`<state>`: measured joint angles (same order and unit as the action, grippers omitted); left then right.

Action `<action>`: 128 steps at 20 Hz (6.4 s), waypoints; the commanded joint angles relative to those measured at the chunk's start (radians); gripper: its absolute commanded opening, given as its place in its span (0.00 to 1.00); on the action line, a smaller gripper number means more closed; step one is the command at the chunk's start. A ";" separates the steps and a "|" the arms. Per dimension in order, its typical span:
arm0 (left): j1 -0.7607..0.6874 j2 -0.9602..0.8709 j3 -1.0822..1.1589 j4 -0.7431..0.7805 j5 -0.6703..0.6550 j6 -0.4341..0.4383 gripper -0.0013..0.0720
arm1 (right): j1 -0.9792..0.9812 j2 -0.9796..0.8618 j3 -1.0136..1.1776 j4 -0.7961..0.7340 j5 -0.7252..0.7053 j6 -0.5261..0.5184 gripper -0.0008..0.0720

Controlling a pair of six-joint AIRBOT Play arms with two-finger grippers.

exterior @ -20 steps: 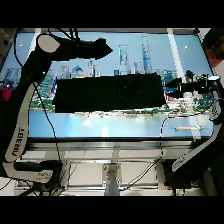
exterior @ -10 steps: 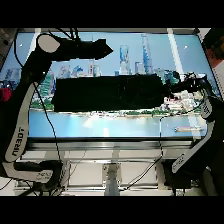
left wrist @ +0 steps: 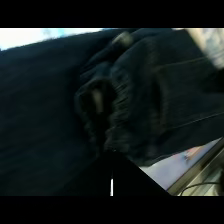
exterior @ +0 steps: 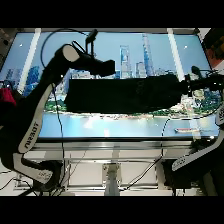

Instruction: Fold the clothes and pants, and hang the long-sleeved shirts on hangers.

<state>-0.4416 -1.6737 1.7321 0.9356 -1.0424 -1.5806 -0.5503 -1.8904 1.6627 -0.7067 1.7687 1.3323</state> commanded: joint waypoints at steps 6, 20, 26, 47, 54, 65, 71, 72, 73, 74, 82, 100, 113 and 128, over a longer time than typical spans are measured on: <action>-0.217 -0.226 0.000 0.075 0.053 -0.096 0.05 | -0.059 0.201 0.069 0.013 0.014 0.073 0.04; -0.206 -0.217 0.001 0.167 0.212 -0.158 0.05 | 0.291 0.338 0.088 -0.211 -0.035 0.155 0.05; 0.002 0.082 0.001 0.628 0.029 -0.298 0.05 | 0.409 0.337 0.088 -0.222 -0.104 0.200 0.04; 0.142 0.278 0.001 0.623 -0.024 -0.297 0.05 | 0.875 0.173 0.216 -0.425 -0.451 0.333 0.19; 0.142 0.311 0.001 0.241 -0.029 0.034 0.05 | 0.389 0.182 0.227 -0.206 -0.225 0.066 0.04; 0.142 0.333 0.001 0.196 -0.028 0.063 0.05 | 0.174 0.145 -0.370 0.106 -0.304 -0.066 0.80; 0.142 0.333 0.001 0.196 -0.029 0.063 0.05 | 0.351 0.109 -0.377 -0.050 -0.400 -0.025 0.94; 0.142 0.333 0.001 0.196 -0.029 0.063 0.05 | 0.380 0.100 -0.376 -0.050 -0.400 -0.026 0.93; 0.142 0.333 0.001 0.196 -0.029 0.063 0.05 | 0.406 0.090 -0.374 -0.050 -0.400 -0.026 0.93; 0.142 0.333 0.001 0.196 -0.029 0.063 0.05 | 0.431 0.077 -0.369 -0.050 -0.403 -0.026 0.93; 0.142 0.333 0.001 0.196 -0.029 0.063 0.05 | 0.498 0.071 -0.339 -0.013 -0.477 0.057 0.05; 0.142 0.324 0.001 0.196 -0.027 0.018 0.05 | -0.772 0.260 -0.332 -0.433 -0.531 0.113 0.04; 0.055 0.197 0.001 0.214 -0.122 -0.002 0.05 | -0.908 0.260 -0.285 -0.447 -0.544 0.180 0.71; 0.060 0.396 0.001 0.366 -0.151 -0.032 0.05 | -0.135 0.261 0.362 0.371 -0.335 0.027 0.05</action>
<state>-0.3820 -1.3502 1.7321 1.2804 -1.1748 -1.6032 -0.9073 -1.6295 1.9305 -0.3973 1.4162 1.3682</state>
